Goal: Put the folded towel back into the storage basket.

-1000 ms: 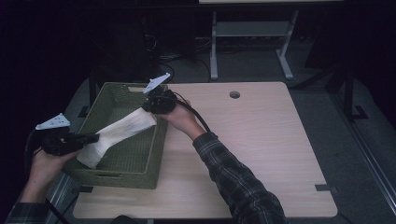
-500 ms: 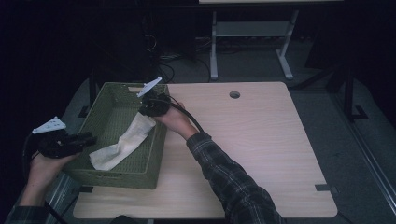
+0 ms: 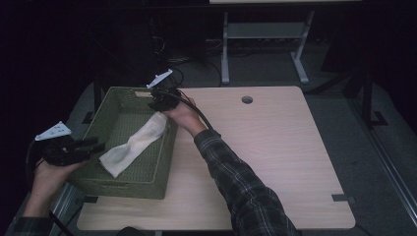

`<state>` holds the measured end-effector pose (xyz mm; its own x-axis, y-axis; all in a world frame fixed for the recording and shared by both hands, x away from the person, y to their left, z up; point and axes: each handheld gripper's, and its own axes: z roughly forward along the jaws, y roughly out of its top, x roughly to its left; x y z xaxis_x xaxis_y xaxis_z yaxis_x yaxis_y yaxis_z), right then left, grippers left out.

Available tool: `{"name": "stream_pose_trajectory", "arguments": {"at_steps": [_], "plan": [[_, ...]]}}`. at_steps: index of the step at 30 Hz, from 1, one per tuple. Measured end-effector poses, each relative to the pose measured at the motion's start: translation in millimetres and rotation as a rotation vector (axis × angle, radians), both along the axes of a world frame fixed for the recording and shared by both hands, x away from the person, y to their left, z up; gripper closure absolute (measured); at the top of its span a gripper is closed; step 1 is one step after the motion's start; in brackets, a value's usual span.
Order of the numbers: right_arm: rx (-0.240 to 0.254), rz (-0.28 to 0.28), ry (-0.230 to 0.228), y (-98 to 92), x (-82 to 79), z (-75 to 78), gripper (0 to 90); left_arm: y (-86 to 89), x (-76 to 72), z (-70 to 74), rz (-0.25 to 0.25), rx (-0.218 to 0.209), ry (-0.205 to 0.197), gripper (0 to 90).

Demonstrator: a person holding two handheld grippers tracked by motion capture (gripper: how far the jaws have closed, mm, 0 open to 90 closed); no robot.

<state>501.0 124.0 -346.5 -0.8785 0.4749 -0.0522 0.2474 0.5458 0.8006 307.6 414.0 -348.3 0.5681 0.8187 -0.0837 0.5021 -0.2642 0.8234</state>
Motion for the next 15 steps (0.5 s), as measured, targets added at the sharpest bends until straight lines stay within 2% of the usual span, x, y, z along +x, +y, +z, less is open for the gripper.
{"name": "stream_pose_trajectory", "arguments": {"at_steps": [4,6,8,11,12,13,14,15], "plan": [[0.013,-0.01,0.01,-7.3,0.3,5.4,58.2,-6.1,1.1,2.5,-0.007,-0.006,-0.003,50.6],[0.041,-0.023,0.019,-17.4,-0.3,8.8,52.6,-13.0,2.2,5.3,-0.008,-0.014,-0.009,48.8],[0.048,-0.03,0.025,-21.3,-1.1,9.8,50.8,-16.1,2.9,6.5,-0.008,-0.02,-0.013,48.1],[0.066,-0.045,0.032,-40.2,-2.9,12.3,47.4,-31.5,6.3,13.1,-0.015,-0.026,-0.024,46.4],[0.066,-0.045,0.032,-40.2,-2.9,12.3,47.4,-31.5,6.3,13.1,-0.015,-0.026,-0.024,45.8],[0.082,-0.049,0.037,-51.1,-4.4,14.1,46.6,-41.2,8.1,16.7,-0.025,-0.025,-0.028,45.6],[0.088,-0.051,0.038,-56.4,-5.3,14.9,46.3,-41.2,8.1,16.7,-0.025,-0.025,-0.028,45.4],[0.091,-0.057,0.039,-61.5,-6.8,15.9,46.3,-51.8,10.1,19.7,-0.033,-0.027,-0.03,44.9]]}}
